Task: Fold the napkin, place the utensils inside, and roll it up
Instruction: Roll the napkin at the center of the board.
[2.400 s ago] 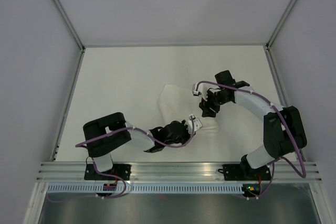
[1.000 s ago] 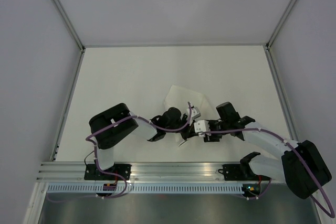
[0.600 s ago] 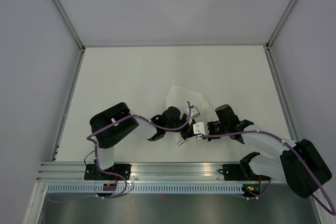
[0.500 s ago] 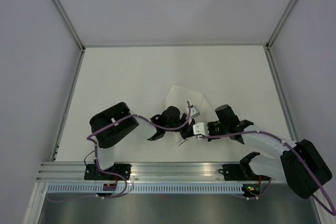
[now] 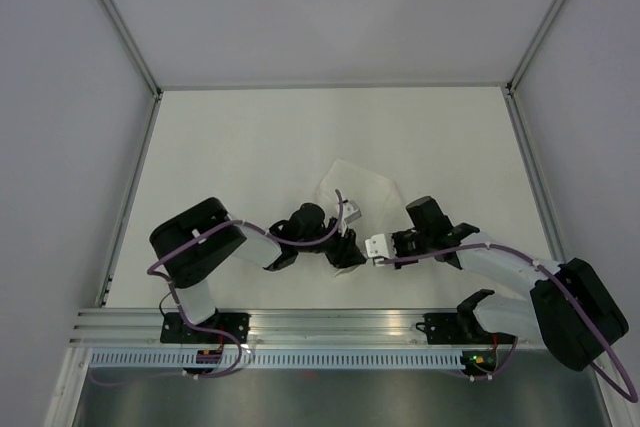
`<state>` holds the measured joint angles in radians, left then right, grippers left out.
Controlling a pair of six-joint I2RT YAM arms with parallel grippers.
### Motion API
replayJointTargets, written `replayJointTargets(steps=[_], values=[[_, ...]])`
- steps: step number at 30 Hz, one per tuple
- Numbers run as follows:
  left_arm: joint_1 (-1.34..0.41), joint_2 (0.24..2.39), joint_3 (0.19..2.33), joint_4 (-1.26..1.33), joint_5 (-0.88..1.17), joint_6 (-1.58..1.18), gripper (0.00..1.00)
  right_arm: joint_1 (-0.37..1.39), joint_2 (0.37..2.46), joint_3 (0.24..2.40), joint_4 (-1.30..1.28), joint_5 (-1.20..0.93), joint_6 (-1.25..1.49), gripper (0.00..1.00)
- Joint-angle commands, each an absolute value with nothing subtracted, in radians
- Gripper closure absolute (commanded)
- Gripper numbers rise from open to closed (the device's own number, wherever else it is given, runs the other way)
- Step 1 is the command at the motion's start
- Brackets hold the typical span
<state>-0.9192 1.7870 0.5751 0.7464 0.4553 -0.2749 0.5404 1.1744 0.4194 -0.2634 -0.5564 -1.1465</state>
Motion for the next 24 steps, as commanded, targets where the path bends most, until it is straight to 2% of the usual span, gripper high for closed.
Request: replayJointTargets(steps=[1, 8, 15, 21, 24], values=[[-0.896, 1.721, 0.519, 0.678, 0.42, -0.33, 0.54, 0.535, 1.223, 0.429, -0.413, -0.578, -1.16, 1.0], [-0.89, 1.556, 0.462, 0.713, 0.315, -0.365, 0.5, 0.526, 1.269, 0.471, -0.471, -0.612, -1.161, 0.99], [-0.896, 1.372, 0.35, 0.775, 0.08, -0.353, 0.5, 0.447, 1.437, 0.618, -0.679, -0.715, -1.245, 1.0], [-0.997, 1.381, 0.393, 0.746, -0.119, -0.21, 0.56, 0.376, 1.593, 0.742, -0.833, -0.787, -1.315, 1.0], [-1.064, 1.413, 0.432, 0.755, -0.218, -0.114, 0.54, 0.361, 1.652, 0.782, -0.882, -0.805, -1.335, 1.0]])
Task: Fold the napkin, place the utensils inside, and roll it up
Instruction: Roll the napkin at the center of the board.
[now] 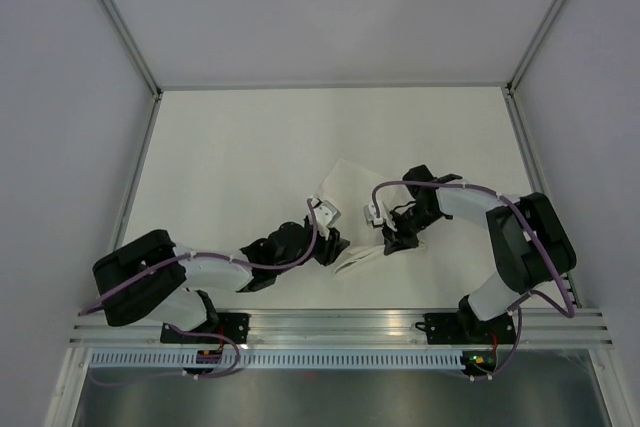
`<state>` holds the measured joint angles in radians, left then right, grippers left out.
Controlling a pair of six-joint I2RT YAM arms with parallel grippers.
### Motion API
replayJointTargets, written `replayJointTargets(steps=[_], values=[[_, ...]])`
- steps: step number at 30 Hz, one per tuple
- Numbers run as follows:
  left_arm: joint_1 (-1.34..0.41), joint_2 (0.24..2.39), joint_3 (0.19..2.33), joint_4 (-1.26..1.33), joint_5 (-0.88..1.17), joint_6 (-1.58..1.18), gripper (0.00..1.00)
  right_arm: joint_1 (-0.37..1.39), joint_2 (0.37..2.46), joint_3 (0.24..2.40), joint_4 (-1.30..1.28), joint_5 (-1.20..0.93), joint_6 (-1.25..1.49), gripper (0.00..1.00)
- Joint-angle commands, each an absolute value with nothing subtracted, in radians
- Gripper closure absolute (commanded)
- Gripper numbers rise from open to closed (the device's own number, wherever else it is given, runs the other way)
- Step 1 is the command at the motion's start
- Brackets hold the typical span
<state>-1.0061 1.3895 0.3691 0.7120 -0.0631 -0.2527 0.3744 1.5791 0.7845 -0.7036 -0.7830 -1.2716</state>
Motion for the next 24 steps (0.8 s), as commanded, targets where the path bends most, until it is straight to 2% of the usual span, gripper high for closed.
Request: replayJointTargets(steps=[1, 6, 13, 24], values=[[-1.08, 1.436, 0.446, 0.75, -0.236, -0.088, 0.53, 0.357, 1.666, 0.804, -0.893, -0.81, -1.338, 1.0], [-1.173, 1.496, 0.549, 0.7, -0.308, 0.109, 0.47, 0.341, 1.753, 0.862, -0.949, -0.83, -1.351, 0.99], [-1.265, 1.597, 0.66, 0.586, -0.304, 0.31, 0.44, 0.324, 1.835, 0.908, -0.988, -0.836, -1.359, 1.0], [-1.338, 1.657, 0.726, 0.443, -0.223, 0.4, 0.42, 0.302, 1.885, 0.934, -0.974, -0.824, -1.33, 1.0]])
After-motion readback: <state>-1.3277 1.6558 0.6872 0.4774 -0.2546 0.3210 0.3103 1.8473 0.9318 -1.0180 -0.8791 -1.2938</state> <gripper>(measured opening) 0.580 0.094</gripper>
